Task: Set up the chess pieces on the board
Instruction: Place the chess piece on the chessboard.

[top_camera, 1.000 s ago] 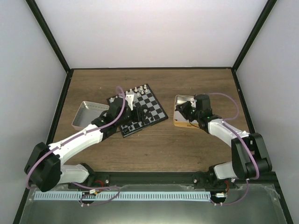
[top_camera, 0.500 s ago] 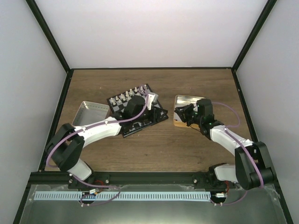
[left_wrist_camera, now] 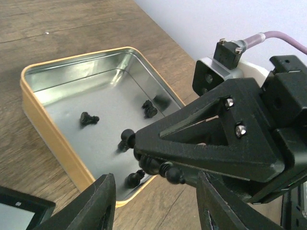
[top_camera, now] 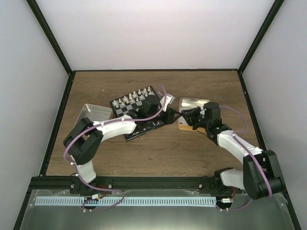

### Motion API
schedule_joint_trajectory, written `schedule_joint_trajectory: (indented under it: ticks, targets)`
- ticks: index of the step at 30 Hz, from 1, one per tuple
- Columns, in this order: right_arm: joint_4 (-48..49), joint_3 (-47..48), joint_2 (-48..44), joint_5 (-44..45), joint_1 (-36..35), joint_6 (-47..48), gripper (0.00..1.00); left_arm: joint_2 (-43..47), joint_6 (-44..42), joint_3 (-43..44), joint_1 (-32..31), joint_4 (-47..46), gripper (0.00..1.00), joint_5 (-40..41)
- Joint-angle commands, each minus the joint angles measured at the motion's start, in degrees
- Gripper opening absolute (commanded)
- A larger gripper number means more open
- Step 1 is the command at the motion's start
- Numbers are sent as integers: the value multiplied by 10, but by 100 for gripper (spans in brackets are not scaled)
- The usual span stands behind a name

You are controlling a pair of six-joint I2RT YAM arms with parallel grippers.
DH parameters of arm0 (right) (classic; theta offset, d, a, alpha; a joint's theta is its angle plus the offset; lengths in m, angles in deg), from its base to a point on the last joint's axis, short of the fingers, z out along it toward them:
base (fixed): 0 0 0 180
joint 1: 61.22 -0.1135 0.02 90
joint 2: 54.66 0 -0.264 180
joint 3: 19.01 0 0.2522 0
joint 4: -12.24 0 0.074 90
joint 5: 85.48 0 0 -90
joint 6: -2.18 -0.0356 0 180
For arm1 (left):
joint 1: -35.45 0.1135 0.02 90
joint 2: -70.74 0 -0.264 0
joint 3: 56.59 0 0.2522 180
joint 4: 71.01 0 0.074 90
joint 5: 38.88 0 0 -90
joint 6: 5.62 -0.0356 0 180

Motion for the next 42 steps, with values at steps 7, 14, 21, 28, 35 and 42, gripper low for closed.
schedule_joint_trajectory:
  ticks: [7,14,21,28,35,42]
  targets:
    - [-9,-6,-16,-16,9,-3,13,-39,-5,39,-11,-26,40,-39]
    - [-6,-9,-22,-19,12,-6,13,-48,-7,40,-14,-27,32,-36]
    - [-22,-13,-24,2,11,11,14,-51,-14,50,-14,-29,9,-13]
    - [-67,-8,-35,82,13,59,46,-50,-28,55,-13,6,4,7]
    - [-98,20,-37,157,13,144,58,-34,-54,76,-13,127,4,40]
    - [-111,55,-27,167,13,235,61,13,-102,90,-6,353,4,122]
